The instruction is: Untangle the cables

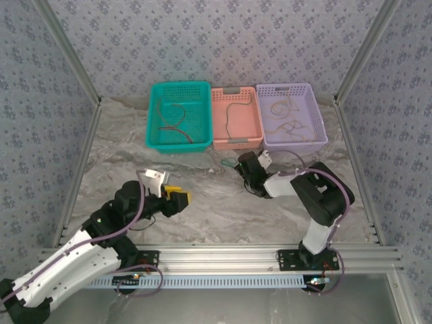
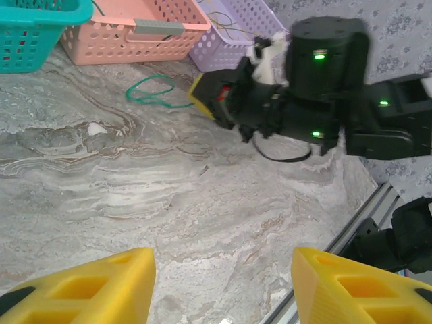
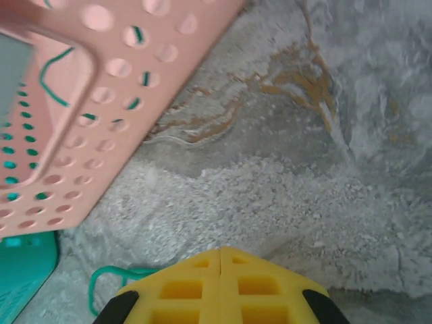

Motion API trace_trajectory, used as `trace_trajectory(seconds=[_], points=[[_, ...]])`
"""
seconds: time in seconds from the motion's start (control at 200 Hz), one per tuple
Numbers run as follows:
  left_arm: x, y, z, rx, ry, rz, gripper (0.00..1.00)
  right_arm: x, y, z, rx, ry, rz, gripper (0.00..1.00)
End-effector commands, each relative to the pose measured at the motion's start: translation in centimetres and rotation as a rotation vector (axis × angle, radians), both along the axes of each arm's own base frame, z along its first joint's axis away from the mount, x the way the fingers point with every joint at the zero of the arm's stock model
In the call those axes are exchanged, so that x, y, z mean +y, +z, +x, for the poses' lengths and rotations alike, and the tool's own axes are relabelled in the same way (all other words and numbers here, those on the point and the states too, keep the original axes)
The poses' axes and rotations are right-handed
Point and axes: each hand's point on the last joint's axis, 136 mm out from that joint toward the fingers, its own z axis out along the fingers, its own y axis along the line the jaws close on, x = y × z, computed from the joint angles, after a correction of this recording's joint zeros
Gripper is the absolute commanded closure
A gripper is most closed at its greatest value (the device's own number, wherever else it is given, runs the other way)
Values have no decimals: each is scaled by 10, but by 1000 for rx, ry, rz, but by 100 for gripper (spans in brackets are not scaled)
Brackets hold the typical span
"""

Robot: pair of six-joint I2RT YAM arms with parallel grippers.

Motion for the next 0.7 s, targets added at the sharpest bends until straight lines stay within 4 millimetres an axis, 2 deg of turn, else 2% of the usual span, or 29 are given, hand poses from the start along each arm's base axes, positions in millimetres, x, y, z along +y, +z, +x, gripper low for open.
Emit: trace_trajectory(seconds=[0.0,0.165,0.315,0.385,0.47,0.57,0.695], points=[[-3,33,8,-19,45,-82,43,3,47,-11,-126,159,-56,100],[-13,36,28,113,149,-146,41,26,120,-45,-378,496,-75,100],[-37,45,40,202,144,-236,42,31,166,-83,-550,719,-57,100],[-58,50,40,222,70,-279,43,33,181,-95,-584,804,-25,100],[-73,54,39,231,-1,-308,48,40,193,-108,-599,914,4,100],[-74,61,37,210,-27,-332,52,45,196,-116,-578,994,2,100],[-77,70,29,186,-84,-377,55,46,200,-115,-571,1023,13,100]])
